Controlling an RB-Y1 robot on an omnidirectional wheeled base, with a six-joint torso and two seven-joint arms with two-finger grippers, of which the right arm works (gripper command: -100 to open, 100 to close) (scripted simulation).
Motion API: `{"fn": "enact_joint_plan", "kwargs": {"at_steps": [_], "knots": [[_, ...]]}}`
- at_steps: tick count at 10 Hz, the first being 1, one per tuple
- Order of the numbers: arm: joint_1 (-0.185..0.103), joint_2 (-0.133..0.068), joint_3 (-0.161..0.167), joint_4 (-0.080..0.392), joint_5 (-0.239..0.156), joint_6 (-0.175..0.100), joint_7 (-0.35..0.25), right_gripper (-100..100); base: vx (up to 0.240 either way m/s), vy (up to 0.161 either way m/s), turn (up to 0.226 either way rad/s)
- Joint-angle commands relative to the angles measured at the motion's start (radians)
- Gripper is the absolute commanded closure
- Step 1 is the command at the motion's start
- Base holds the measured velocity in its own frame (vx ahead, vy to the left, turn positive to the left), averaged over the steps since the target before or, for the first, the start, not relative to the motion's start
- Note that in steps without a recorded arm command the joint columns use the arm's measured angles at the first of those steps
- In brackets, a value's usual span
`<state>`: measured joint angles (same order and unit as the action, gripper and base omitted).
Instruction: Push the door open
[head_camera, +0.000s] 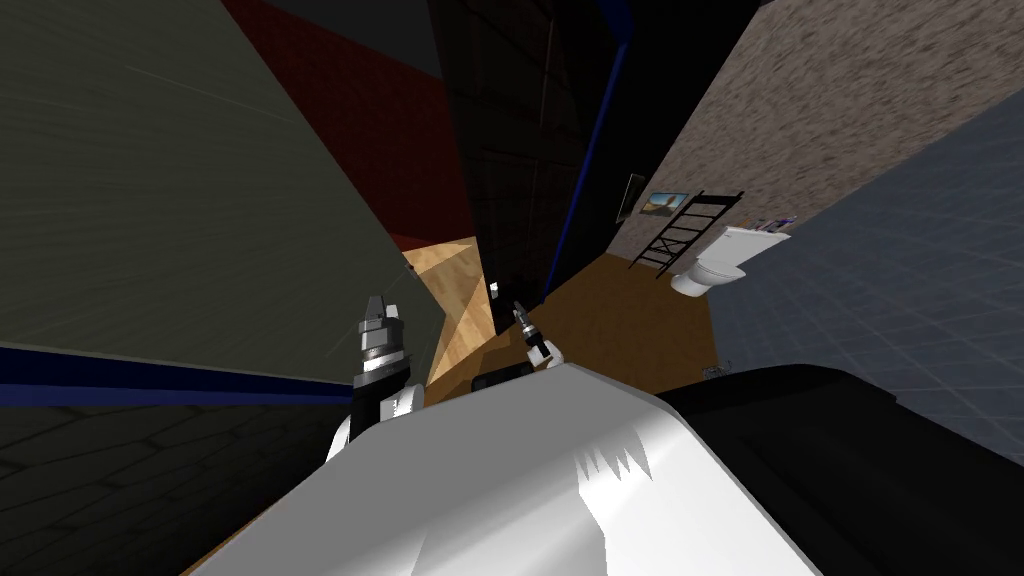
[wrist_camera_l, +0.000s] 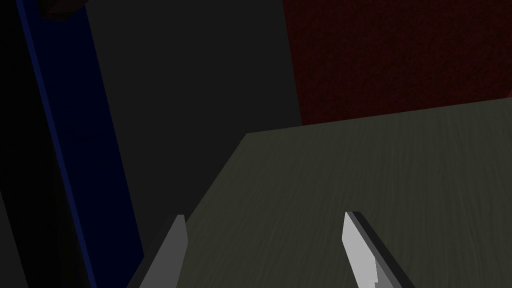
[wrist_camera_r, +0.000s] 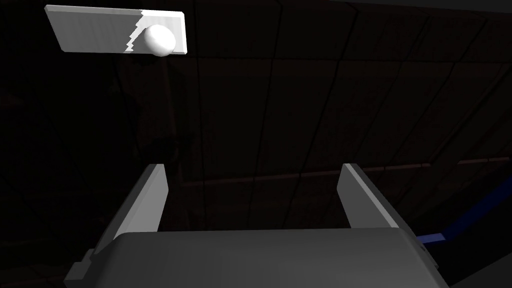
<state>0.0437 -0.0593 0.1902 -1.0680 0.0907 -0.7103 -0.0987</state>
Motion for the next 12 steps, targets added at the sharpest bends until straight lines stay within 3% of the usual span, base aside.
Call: {"fn": "enact_joint_plan", "kwargs": {"at_steps": [1, 12], "knots": [[-0.01, 0.003, 0.008, 0.033, 0.002, -0.005, 0.0, -100, 0.078, -0.063, 0.081], [-0.084, 0.033, 0.043, 0.228, 0.007, -0.036, 0.002, -100, 0.071, -0.047, 0.058]]}}
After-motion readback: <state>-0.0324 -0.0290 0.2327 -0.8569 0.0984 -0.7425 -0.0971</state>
